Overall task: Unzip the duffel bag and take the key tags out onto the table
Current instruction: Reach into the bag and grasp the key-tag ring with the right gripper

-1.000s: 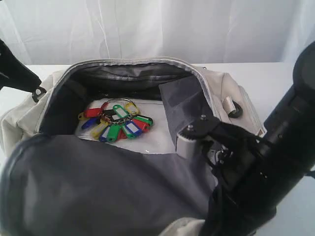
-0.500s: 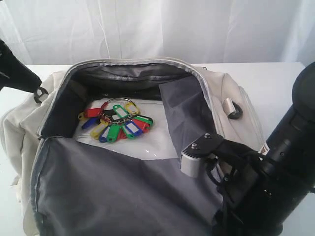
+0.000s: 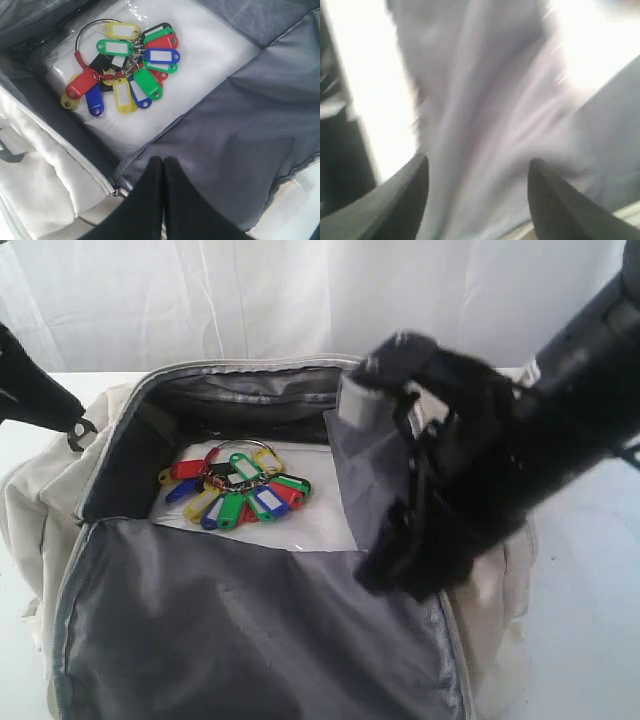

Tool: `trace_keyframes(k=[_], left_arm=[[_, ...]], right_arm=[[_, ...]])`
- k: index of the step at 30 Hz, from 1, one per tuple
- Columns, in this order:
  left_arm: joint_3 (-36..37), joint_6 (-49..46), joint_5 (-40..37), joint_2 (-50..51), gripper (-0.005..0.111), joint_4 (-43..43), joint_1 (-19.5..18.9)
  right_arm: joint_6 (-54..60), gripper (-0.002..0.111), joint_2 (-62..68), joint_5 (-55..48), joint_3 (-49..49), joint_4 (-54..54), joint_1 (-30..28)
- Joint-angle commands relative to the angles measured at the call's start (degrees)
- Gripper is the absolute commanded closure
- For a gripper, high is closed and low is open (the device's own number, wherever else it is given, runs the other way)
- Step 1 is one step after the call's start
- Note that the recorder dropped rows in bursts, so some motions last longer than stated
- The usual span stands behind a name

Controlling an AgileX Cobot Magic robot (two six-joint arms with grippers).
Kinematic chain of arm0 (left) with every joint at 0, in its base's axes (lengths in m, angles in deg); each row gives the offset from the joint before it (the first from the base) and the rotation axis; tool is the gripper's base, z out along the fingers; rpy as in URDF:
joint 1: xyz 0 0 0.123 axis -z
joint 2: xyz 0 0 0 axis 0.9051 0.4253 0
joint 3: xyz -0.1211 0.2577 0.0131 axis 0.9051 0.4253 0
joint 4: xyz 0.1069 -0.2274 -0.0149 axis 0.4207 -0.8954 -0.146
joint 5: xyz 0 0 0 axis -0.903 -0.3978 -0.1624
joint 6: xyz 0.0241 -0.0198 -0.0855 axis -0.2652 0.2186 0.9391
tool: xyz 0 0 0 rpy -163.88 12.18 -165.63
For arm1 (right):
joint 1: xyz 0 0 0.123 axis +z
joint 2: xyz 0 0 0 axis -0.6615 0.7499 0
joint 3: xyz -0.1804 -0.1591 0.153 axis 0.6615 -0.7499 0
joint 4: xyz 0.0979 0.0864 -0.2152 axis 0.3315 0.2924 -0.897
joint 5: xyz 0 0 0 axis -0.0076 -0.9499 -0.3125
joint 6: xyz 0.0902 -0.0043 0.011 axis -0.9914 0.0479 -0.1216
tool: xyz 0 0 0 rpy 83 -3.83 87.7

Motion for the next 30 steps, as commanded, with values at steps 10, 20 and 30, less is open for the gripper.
trace_keyframes(k=[10,20,30], left_arm=[[0.29,16.42,-3.41,-1.51,0.107,16.81,-0.09],[0.29,16.42,-3.89,-1.60,0.107,17.01,-0.09],[0.29,16.42,-3.56,-1.60,0.107,16.81,-0.09]], right_arm=[[-6.97,0.052,17.97,19.68,15.62,-1.04,0.15],[-8.03,0.037,36.54,20.82,29.76,-0.93,0.15],[-9.81,0.037,44.66,22.78,32.84,-2.14,0.15]])
